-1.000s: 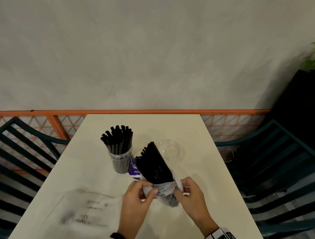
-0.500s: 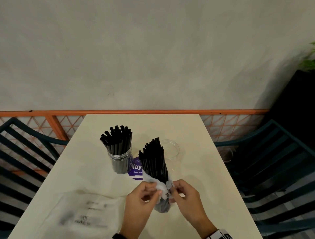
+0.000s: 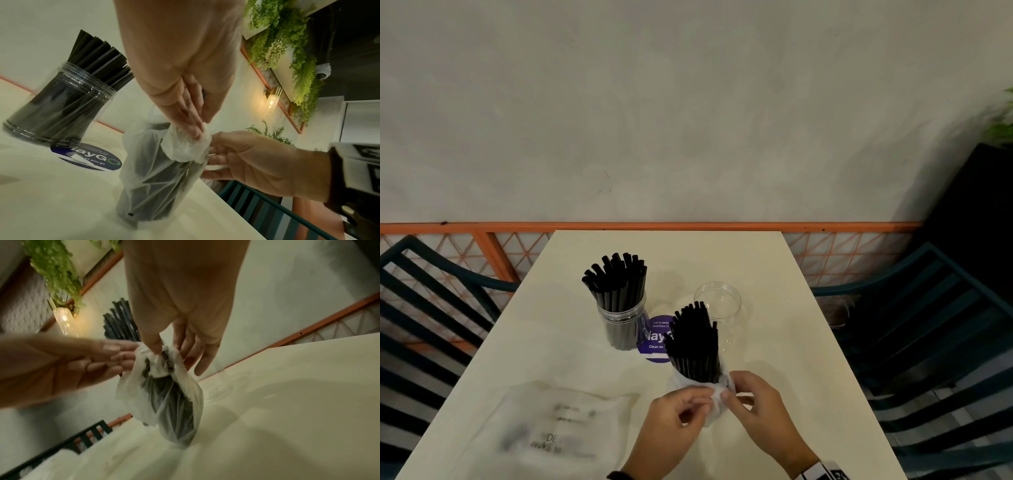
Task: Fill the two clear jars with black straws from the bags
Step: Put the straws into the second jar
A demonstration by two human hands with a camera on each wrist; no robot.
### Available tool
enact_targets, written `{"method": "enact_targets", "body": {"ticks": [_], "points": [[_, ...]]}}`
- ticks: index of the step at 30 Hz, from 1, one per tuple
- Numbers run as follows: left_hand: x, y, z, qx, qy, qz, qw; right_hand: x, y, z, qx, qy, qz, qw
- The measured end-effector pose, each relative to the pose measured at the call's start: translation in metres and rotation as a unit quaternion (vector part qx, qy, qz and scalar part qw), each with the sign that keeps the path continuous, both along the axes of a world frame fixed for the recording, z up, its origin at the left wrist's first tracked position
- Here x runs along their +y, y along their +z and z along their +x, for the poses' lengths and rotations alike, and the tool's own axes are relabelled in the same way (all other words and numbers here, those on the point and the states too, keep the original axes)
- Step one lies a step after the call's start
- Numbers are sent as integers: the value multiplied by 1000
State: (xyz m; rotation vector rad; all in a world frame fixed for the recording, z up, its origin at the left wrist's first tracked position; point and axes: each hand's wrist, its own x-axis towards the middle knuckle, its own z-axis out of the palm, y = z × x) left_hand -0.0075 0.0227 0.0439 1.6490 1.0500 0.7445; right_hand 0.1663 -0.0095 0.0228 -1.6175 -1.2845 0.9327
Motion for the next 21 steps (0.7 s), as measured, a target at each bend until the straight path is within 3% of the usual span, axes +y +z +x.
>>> {"method": "enact_targets", "body": {"ticks": [3, 5, 7, 10, 13, 15, 17, 21], "points": [[-3, 8, 3, 50, -52, 108, 992, 0, -10, 0, -27, -27, 10, 999], [-3, 24, 6, 57, 8, 248, 967, 2, -11, 1, -42, -31, 20, 998], [1, 43, 12, 51, 93, 377, 920, 4, -14, 2, -59, -31, 27, 997], [21, 69, 23, 92, 129, 368, 916, 7, -16, 1, -70, -19, 37, 997], [44, 69, 37, 188, 85, 359, 910, 6, -16, 0, -81, 10, 63, 995], [52, 63, 45, 223, 56, 340, 912, 4, -20, 0, -136, 37, 94, 986], [56, 59, 49, 224, 51, 327, 916, 3, -25, 0, -180, 44, 126, 975], [62, 52, 49, 211, 54, 327, 920, 4, -25, -3, -166, 28, 155, 974]]}}
